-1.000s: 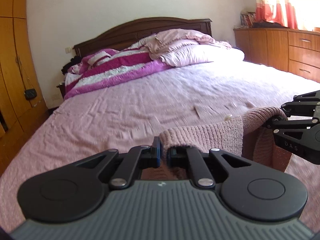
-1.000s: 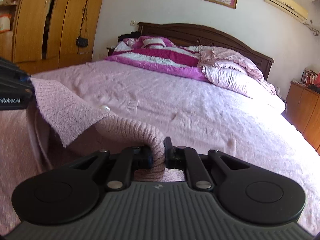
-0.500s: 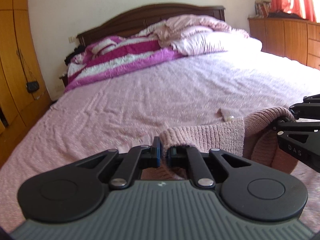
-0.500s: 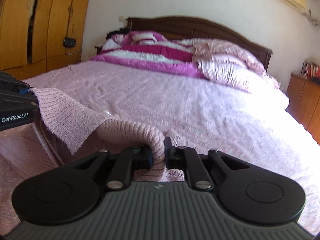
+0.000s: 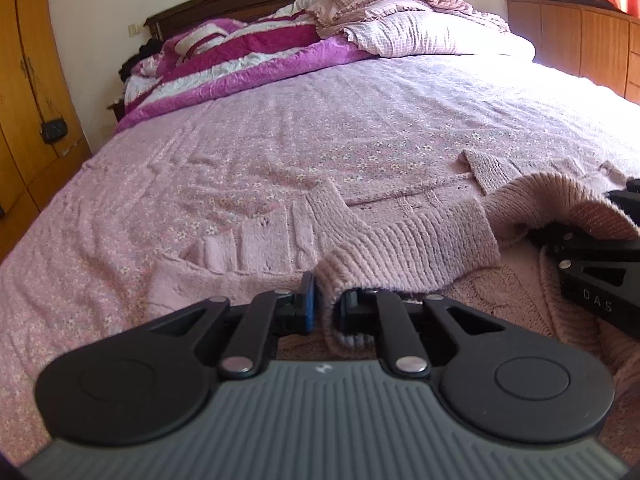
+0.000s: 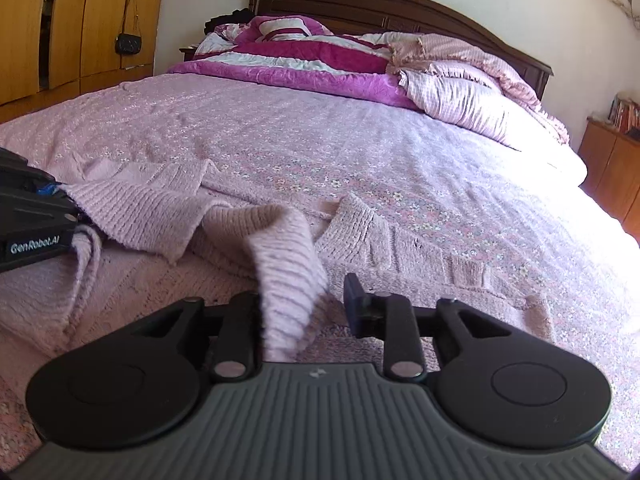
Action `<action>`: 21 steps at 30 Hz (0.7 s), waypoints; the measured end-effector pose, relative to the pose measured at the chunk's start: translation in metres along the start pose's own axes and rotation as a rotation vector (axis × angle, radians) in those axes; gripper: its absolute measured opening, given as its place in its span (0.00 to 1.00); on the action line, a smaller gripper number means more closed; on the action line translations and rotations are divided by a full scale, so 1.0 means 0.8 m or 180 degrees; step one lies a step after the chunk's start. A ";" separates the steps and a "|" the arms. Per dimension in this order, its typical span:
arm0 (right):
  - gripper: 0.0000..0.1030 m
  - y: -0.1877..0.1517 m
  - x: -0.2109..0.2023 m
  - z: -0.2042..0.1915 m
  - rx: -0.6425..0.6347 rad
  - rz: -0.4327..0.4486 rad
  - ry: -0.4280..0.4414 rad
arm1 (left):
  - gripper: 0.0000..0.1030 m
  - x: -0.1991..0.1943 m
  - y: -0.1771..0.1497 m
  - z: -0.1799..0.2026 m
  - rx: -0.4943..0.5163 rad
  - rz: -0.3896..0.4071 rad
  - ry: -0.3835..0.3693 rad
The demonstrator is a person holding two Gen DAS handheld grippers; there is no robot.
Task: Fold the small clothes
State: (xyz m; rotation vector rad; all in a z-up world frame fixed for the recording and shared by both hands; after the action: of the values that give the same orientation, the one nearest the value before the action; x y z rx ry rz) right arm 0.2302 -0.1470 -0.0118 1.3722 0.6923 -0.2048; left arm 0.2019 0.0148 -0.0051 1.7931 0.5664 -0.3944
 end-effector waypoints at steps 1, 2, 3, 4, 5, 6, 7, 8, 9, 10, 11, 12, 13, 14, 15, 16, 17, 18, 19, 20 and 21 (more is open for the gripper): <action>0.38 -0.002 -0.005 -0.001 0.0028 0.0005 0.0000 | 0.21 -0.002 0.001 -0.004 -0.0045 -0.0031 -0.0022; 0.45 -0.001 -0.007 0.001 0.0059 0.0015 0.0003 | 0.32 -0.005 0.003 -0.008 -0.0093 -0.0058 -0.0033; 0.52 0.000 -0.012 0.004 0.0084 0.0037 0.0008 | 0.37 -0.009 0.004 -0.013 -0.0141 -0.0078 -0.0046; 0.55 0.002 -0.018 0.005 0.0102 0.0064 0.0022 | 0.44 -0.015 0.006 -0.019 -0.0188 -0.0082 -0.0068; 0.58 0.003 -0.025 0.007 0.0116 0.0091 0.0042 | 0.46 -0.020 0.007 -0.024 -0.0227 -0.0091 -0.0099; 0.61 0.004 -0.032 0.008 0.0124 0.0117 0.0050 | 0.46 -0.025 0.008 -0.029 -0.0255 -0.0110 -0.0139; 0.63 0.005 -0.043 0.007 0.0127 0.0152 0.0038 | 0.46 -0.031 0.007 -0.033 -0.0281 -0.0134 -0.0178; 0.66 0.005 -0.053 0.007 0.0123 0.0192 0.0024 | 0.46 -0.036 0.007 -0.036 -0.0305 -0.0147 -0.0211; 0.67 0.005 -0.063 0.006 0.0119 0.0228 0.0019 | 0.46 -0.043 0.006 -0.040 -0.0329 -0.0149 -0.0234; 0.67 0.005 -0.074 0.005 0.0120 0.0252 0.0017 | 0.46 -0.049 0.004 -0.043 -0.0348 -0.0144 -0.0247; 0.68 0.004 -0.084 0.003 0.0128 0.0272 0.0014 | 0.46 -0.056 0.003 -0.044 -0.0354 -0.0135 -0.0255; 0.69 0.003 -0.093 0.002 0.0140 0.0294 0.0018 | 0.46 -0.062 0.000 -0.046 -0.0348 -0.0125 -0.0260; 0.70 0.001 -0.104 -0.001 0.0155 0.0314 0.0027 | 0.46 -0.068 -0.003 -0.046 -0.0333 -0.0115 -0.0257; 0.72 -0.002 -0.113 -0.003 0.0167 0.0332 0.0038 | 0.47 -0.074 -0.007 -0.046 -0.0307 -0.0107 -0.0250; 0.73 -0.005 -0.121 -0.007 0.0171 0.0348 0.0057 | 0.47 -0.080 -0.010 -0.045 -0.0283 -0.0099 -0.0246; 0.73 -0.008 -0.130 -0.011 0.0169 0.0358 0.0076 | 0.47 -0.085 -0.014 -0.044 -0.0258 -0.0093 -0.0251; 0.74 -0.012 -0.137 -0.015 0.0165 0.0360 0.0095 | 0.47 -0.090 -0.018 -0.043 -0.0236 -0.0088 -0.0254; 0.75 -0.016 -0.142 -0.020 0.0162 0.0358 0.0112 | 0.47 -0.095 -0.023 -0.043 -0.0215 -0.0083 -0.0246; 0.75 -0.020 -0.148 -0.023 0.0160 0.0358 0.0114 | 0.48 -0.099 -0.026 -0.041 -0.0187 -0.0080 -0.0235; 0.76 -0.025 -0.153 -0.029 0.0151 0.0356 0.0107 | 0.50 -0.102 -0.030 -0.041 -0.0155 -0.0074 -0.0232; 0.76 -0.029 -0.157 -0.034 0.0132 0.0347 0.0105 | 0.52 -0.105 -0.034 -0.040 -0.0123 -0.0064 -0.0233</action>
State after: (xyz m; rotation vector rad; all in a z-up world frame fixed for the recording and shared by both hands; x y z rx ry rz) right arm 0.1102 -0.1582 0.0385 1.4515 0.6416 -0.1103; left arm 0.1169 0.0365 0.0274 1.7300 0.5376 -0.4579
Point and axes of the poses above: each gripper's, at about its wrist camera, not at the fingertips, and x roughly the way its jaws point, z to its right, y to its top, the point moved 6 cm from there along x, roughly the way its jaws point, and after that the axes turned 14 degrees about y, right-handed, at the moved point
